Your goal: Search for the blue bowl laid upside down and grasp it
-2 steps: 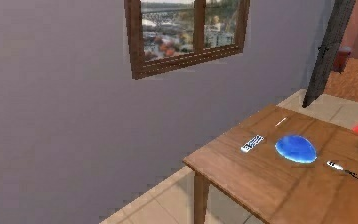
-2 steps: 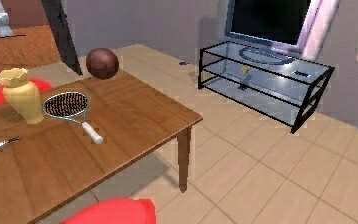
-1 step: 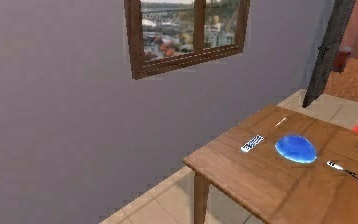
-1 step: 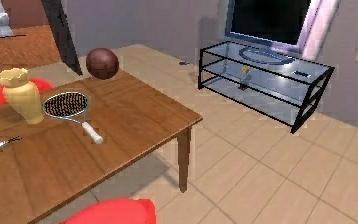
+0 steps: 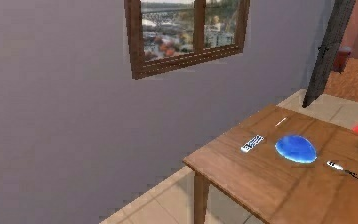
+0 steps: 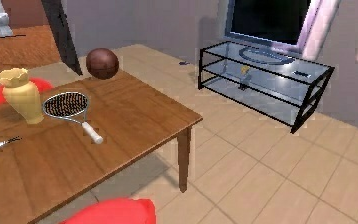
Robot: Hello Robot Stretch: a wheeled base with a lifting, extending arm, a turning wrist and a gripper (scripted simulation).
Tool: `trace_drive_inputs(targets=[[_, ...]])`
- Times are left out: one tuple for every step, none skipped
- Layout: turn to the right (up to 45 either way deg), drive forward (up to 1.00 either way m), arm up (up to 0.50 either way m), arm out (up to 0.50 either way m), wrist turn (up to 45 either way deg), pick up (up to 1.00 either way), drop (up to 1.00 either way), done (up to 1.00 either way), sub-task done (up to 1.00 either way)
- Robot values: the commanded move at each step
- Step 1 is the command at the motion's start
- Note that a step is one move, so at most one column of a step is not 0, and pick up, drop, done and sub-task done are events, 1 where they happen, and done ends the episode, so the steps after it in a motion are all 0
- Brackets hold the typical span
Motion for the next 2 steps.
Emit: trace_drive_inputs(targets=[[-45.0, 0.00, 0.00, 0.00, 0.0, 0.00, 0.00, 0.00, 0.00], [0.0, 0.15, 0.00, 0.00, 0.0, 0.00, 0.00, 0.00, 0.00]])
